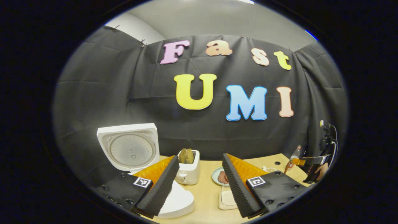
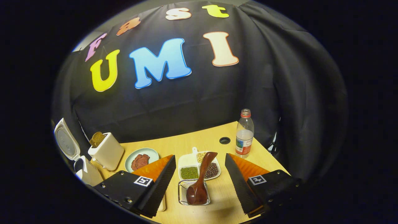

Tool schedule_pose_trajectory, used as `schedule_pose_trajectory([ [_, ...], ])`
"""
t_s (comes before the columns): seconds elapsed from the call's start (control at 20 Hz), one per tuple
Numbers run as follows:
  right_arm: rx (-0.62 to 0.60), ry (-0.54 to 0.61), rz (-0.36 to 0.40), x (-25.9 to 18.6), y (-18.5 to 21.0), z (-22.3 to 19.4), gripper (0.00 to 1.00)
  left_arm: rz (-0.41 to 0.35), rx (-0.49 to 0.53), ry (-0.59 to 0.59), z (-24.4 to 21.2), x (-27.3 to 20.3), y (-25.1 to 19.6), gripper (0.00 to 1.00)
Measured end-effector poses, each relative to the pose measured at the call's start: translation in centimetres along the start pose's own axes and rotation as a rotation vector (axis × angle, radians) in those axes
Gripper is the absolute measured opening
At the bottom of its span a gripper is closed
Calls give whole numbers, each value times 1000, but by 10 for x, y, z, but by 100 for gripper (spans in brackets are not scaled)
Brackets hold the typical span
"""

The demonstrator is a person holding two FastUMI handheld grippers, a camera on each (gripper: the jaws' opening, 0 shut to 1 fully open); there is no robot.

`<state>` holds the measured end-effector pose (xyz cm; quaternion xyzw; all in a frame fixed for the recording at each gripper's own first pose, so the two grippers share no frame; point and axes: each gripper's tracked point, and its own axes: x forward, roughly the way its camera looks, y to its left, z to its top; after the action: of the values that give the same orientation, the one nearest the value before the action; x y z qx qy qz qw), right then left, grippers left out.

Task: Close the left gripper, press the button to open the rice cooker; take a wooden spoon from the chopstick holder with the right hand, scoop a spoonful of rice and pour it into the rice cooker, then put the wooden spoon back into the chopstick holder.

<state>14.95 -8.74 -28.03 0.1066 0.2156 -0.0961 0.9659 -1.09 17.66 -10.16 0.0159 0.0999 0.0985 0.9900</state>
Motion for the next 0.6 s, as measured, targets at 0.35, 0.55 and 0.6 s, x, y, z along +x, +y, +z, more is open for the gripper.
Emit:
schedule_pose_trajectory([
  [0.35, 16, 125, -11, 65, -6, -36, 97, 25, 0, 29, -6, 4, 0, 96],
  [0.55, 49, 162, 17, 87, -9, -43, 82, 22, 47, 27, -3, 3, -7, 96],
  [0.6, 54, 167, 30, 87, -8, -44, 75, 19, 56, 29, -3, 1, -8, 96],
])
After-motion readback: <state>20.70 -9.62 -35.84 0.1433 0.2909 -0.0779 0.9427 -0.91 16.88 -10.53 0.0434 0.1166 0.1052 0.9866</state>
